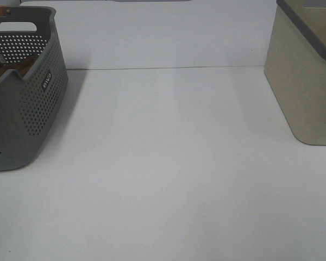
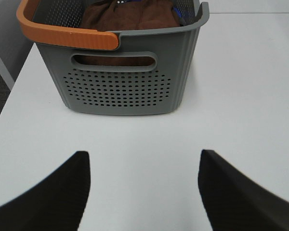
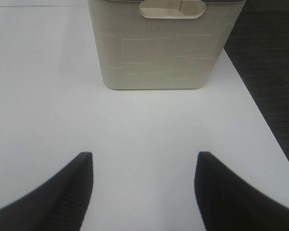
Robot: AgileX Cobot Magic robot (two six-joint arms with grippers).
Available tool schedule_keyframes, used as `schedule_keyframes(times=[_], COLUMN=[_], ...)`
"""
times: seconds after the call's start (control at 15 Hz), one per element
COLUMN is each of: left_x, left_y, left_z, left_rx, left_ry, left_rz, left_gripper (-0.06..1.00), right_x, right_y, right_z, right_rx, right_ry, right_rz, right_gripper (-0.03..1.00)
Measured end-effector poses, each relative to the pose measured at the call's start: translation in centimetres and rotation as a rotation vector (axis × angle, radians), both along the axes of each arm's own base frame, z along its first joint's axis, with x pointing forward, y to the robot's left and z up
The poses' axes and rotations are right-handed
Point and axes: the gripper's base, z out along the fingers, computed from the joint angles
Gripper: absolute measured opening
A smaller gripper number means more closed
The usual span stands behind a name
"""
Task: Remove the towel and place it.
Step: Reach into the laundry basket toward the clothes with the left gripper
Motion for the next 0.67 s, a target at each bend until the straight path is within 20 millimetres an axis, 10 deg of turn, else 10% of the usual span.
schedule_keyframes(times=[0.67], left_x=[0.0], left_y=[0.0], left_z=[0.0], left_rx=[0.0], left_ry=[0.0], left_rz=[0.0], left_gripper=[0.62], right_x=[0.0], right_y=[0.0], right_z=[0.0], right_rx=[0.0], right_ry=[0.0], right_rz=[0.0], right_gripper=[0.59])
